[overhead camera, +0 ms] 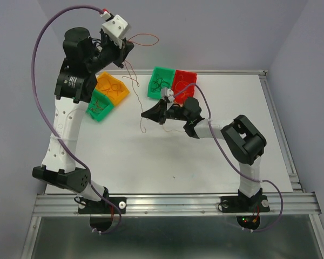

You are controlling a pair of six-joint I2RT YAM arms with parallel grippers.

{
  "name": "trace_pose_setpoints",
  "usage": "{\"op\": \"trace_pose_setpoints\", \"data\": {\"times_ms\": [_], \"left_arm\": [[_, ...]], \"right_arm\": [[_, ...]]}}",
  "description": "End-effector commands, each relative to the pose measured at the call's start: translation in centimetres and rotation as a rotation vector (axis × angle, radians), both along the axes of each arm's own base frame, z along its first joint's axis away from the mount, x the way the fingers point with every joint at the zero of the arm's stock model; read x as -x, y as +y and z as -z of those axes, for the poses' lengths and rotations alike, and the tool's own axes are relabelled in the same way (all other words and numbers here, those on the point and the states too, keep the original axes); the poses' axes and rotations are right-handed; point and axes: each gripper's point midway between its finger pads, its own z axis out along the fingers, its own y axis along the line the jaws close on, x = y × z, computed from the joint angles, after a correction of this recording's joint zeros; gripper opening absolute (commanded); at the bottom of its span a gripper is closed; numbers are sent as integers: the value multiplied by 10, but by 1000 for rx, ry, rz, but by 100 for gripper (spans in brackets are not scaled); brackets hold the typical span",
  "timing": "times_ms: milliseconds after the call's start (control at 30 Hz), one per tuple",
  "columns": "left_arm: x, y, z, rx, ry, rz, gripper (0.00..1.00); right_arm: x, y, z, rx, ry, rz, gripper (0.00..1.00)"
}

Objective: Untangle the cables

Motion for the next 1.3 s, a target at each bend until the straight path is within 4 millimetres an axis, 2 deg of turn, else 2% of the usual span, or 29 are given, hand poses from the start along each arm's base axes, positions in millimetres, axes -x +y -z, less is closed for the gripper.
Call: {"op": "trace_pose_setpoints", "data": {"times_ms": [0,67,100,167,200,300,333,467,600,767,800,1033,1100,1267], "left_arm": [[4,11,-18,4,-95,-57,0],[-3,8,-4,-9,-70,-51,0],[-11,5,11,-19,-38,-47,0],[-20,2,29,-35,-9,-42,0],[-27,-1,47,-43,26,-35,0],[-36,-7,71,-50,63,-18,0],[-39,-9,90,-60,99,-11,0],[-35,-27,130,-69,170,69,0],[-10,-47,165,-65,229,204,0],[21,-55,173,-17,215,301,0],[27,-58,171,-8,200,332,0],[70,-60,185,18,190,445,0],[75,-62,182,39,164,463,0],[80,-66,189,49,180,502,0]], "right_arm": [[20,-19,-42,-76,-22,33,0],[28,-25,-48,-85,7,36,1],[33,-32,-57,-98,24,47,1],[35,-36,-59,-74,67,67,0],[38,-41,-65,-65,77,81,1],[43,-48,-78,-69,65,102,0],[46,-50,-83,-64,64,104,1],[42,-54,-103,-75,32,138,1],[25,-54,-122,-70,14,211,0],[6,-52,-128,-54,11,263,1],[2,-54,-127,-54,12,277,1],[-16,-67,-136,-87,34,362,1],[-16,-68,-138,-96,44,363,0],[-19,-69,-140,-118,56,375,1]]}}
